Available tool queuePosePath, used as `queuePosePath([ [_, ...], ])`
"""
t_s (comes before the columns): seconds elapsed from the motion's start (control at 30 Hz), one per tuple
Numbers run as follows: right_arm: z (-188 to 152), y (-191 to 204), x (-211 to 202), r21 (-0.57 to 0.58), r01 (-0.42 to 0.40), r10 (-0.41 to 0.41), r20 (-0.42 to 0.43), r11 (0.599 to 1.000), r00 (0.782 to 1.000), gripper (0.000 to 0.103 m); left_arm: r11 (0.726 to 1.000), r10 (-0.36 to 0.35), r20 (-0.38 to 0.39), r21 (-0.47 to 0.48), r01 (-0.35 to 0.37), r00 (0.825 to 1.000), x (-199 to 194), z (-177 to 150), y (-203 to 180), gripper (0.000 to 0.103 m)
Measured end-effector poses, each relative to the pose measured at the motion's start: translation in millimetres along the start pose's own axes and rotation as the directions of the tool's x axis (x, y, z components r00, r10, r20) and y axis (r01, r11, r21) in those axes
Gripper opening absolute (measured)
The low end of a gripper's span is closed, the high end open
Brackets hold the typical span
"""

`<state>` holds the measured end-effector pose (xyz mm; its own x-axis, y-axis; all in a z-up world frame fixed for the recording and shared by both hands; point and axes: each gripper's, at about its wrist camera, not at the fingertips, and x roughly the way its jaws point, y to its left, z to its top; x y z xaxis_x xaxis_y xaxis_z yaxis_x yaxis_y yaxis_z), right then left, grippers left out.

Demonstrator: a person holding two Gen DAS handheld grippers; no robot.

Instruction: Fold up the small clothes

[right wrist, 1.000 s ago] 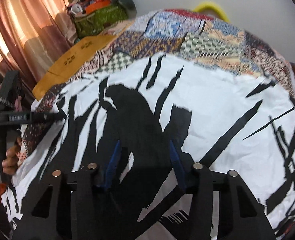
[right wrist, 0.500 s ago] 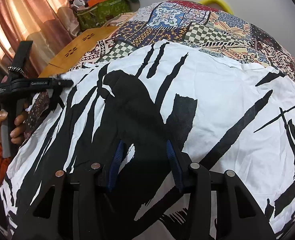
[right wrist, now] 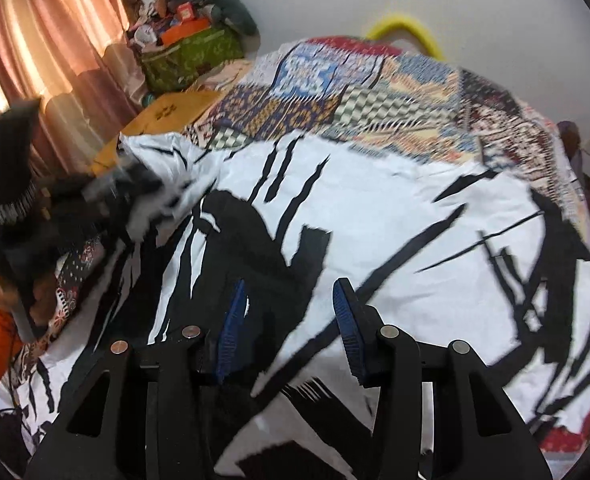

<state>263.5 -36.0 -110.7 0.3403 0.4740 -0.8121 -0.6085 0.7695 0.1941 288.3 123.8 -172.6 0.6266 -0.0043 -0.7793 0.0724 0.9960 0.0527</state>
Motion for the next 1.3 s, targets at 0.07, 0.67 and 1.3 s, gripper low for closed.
queuePosePath([
  [0.07,-1.6,-2.2,-9.7,0.005,0.011,-0.011,0.013,1.0,1.0,0.041,0.999,-0.035,-0.045,0.008,0.035,0.998,10.8,-7.4,-11.4,0.004],
  [0.67,7.7,17.8,-2.2,-0.011,-0.024,0.024,0.019,1.0,1.0,0.041,0.991,-0.066,-0.037,-0.118,0.062,0.997,-26.4,-16.1,11.7,0.069],
  [1.3,49.1,15.3,107.3,-0.132,0.106,-0.111,-0.032,0.986,0.993,0.027,0.975,-0.038,-0.169,-0.224,0.0,0.985,50.1,-40.7,44.5,0.077],
])
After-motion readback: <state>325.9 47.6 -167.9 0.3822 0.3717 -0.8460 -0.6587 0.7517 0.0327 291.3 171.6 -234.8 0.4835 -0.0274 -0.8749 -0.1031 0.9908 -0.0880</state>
